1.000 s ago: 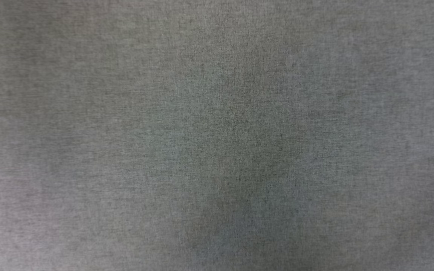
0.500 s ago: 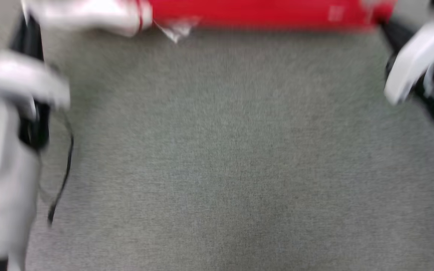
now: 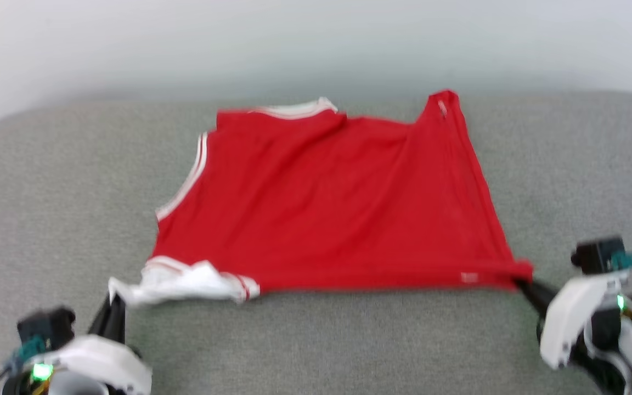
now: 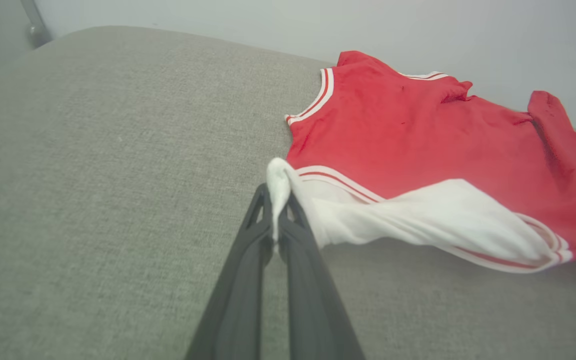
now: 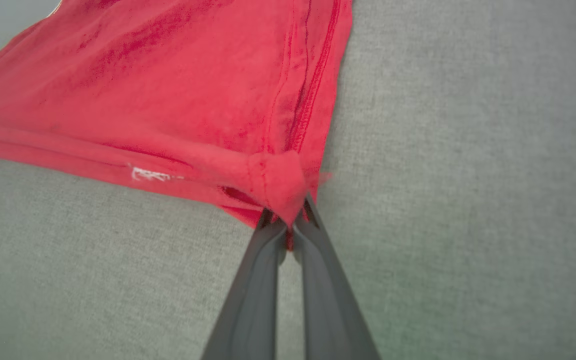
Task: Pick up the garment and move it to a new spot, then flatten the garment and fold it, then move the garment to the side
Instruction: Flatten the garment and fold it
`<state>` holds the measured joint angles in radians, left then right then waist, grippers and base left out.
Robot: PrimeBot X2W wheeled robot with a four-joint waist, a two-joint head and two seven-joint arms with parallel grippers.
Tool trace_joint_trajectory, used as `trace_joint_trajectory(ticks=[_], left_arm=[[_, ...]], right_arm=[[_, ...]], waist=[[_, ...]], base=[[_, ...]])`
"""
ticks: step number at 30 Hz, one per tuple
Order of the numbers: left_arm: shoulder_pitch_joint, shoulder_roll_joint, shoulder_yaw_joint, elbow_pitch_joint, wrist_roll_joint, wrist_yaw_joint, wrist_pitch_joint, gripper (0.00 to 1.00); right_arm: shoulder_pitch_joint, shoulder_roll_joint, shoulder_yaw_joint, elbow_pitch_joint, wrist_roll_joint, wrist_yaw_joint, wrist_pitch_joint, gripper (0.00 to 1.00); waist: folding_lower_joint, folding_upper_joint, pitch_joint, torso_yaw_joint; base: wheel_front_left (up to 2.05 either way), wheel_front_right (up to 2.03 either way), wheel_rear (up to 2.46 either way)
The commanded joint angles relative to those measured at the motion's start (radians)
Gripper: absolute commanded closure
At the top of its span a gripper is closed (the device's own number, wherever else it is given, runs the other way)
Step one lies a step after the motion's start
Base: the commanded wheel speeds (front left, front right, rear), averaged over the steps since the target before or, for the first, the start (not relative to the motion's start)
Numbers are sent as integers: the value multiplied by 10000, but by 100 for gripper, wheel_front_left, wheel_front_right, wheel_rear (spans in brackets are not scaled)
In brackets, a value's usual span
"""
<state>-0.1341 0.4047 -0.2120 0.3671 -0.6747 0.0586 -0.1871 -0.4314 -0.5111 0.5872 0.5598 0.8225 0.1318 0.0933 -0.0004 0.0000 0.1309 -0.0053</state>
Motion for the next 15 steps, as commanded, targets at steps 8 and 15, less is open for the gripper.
trace_joint_trajectory(ticks=[8,15], left_arm=[[2904,292,282,-2587,-514,1099,1048,100],[3974,609,513,-4614,-697,1783,1825,100]], right_arm=[[3319,65,-1597,-1511,-319,-21,1054,100],[5059,599,-3750,-3624,-1391,-21,2787,100]], waist=[[4,0,-1517,382],[4,0,-1600,377]], base=[[0,0,0],[0,0,0]])
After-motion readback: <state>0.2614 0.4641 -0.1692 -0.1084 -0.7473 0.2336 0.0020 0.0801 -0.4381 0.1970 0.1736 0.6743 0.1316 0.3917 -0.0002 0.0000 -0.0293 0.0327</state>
